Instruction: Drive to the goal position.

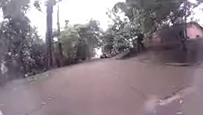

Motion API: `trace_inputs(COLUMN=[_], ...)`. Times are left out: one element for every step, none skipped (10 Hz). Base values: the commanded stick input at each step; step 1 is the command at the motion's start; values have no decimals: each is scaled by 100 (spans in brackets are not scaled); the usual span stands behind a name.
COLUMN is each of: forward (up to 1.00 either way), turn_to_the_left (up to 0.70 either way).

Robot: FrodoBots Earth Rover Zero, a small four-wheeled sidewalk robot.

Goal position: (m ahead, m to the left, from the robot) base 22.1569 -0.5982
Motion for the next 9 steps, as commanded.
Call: trace_inputs(forward=[70, 70, 70, 70, 70, 70, 70, 70, 70], turn_to_the_left=[0, 0, 0, 0, 0, 0, 0, 0, 0])
